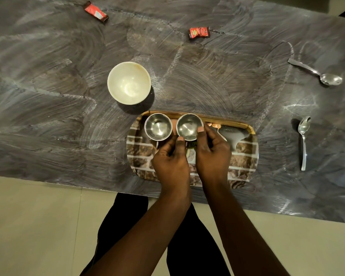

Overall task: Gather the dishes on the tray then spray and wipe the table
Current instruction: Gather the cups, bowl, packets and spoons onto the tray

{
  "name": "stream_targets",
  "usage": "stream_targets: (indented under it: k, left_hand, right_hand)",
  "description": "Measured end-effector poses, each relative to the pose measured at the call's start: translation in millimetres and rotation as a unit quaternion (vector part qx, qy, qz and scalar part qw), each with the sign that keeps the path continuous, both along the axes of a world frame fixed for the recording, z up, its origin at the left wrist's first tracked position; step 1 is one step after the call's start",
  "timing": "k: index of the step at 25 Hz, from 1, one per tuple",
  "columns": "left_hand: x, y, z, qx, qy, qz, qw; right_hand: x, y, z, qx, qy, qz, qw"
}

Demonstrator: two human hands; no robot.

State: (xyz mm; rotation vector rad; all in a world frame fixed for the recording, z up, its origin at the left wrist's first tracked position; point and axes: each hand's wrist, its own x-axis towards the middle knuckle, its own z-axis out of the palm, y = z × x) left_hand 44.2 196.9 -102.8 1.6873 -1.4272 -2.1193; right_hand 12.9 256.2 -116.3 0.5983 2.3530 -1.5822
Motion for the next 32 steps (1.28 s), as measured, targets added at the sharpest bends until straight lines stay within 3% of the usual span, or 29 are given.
stream_targets:
  k: [3, 7, 11, 14, 18, 22, 26, 32]
  left_hand:
    - [16.5, -10.8, 15.4, -0.011, -0.041, -0.007, 0.999]
    - [28.9, -68.1, 51.4, -0.034, -0.023, 0.015, 0.999]
    - [-15.9, -157.3, 39.6, -0.131, 0.001, 0.015, 0.991]
    - [-56.2, -198.6, 13.0, -0.084, 0.004, -0.037, 0.996]
    - [-80.6, -203.4, 3.1, -0.014, -0.005, -0.097, 0.995]
    - [-81.1, -207.5, 17.8, -0.032, 0.018, -0.114, 0.993]
    - [-62.7, -204.1, 55.0, -0.077, 0.081, -0.144, 0.983]
    - [3.6, -169.1, 94.2, -0.116, 0.113, -0.211, 0.964]
  right_hand:
    - [-4.7, 1.8, 11.6, -0.018, -0.008, -0.042, 0.999]
    - [-27.5, -3.1, 43.1, -0.002, 0.078, -0.070, 0.994]
    - [-68.7, -41.9, 46.3, 0.001, 0.081, 0.077, 0.994]
    - [-97.1, -85.4, 31.5, -0.001, 0.018, 0.184, 0.983]
    - [-112.2, -117.1, 13.9, 0.051, -0.030, 0.244, 0.968]
    - [-110.0, -121.9, 19.2, 0.052, -0.012, 0.213, 0.976]
    - [-92.6, -107.6, 50.4, -0.019, 0.016, 0.137, 0.990]
    - [-12.4, -47.3, 110.9, -0.088, 0.021, 0.088, 0.992]
